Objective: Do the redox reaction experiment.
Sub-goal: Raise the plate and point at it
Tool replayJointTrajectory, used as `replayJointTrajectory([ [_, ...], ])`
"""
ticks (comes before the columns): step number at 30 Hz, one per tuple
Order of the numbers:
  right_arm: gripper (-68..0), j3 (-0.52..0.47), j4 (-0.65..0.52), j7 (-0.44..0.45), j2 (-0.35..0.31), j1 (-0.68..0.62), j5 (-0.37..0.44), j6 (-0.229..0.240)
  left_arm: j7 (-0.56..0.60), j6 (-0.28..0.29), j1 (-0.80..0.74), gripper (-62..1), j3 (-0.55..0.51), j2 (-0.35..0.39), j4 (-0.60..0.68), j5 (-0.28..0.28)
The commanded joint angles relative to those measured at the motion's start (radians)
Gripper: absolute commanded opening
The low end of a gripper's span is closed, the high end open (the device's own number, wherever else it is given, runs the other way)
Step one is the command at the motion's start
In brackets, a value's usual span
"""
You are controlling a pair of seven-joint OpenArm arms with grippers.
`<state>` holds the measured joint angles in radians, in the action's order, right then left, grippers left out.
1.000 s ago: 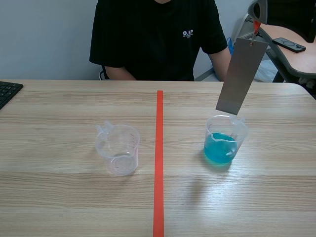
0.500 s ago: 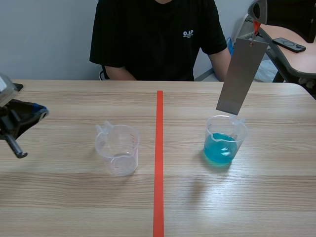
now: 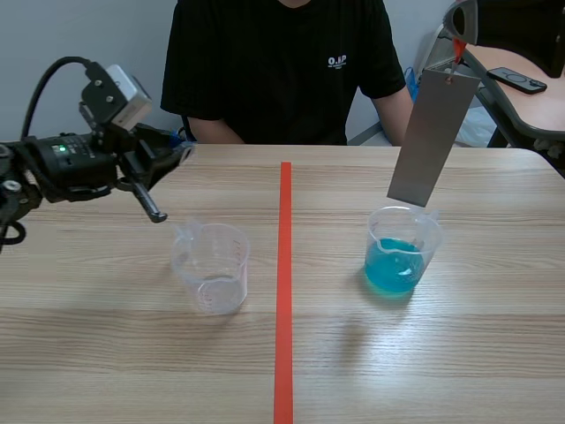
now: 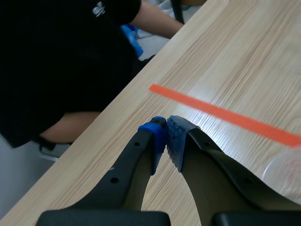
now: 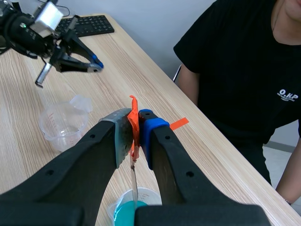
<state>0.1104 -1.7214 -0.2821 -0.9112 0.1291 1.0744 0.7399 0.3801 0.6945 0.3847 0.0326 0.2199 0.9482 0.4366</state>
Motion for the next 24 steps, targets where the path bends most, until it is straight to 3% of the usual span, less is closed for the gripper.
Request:
replayJointTrajectory([
  [1, -66.0, -0.017, -0.008, 0.014, -0.014, 0.015, 0.015, 0.006, 0.009, 0.002, 0.024, -56.9, 0.021, -0.026, 0.013, -0.014],
  [13, -66.0, -0.017, -0.008, 0.014, -0.014, 0.015, 0.014, 0.006, -0.041, 0.002, 0.048, -56.9, 0.177, -0.213, 0.013, -0.014],
  [24, -66.0, -0.017, -0.008, 0.014, -0.014, 0.015, 0.014, 0.006, -0.064, 0.002, 0.047, -56.9, 0.227, -0.269, 0.013, -0.014],
])
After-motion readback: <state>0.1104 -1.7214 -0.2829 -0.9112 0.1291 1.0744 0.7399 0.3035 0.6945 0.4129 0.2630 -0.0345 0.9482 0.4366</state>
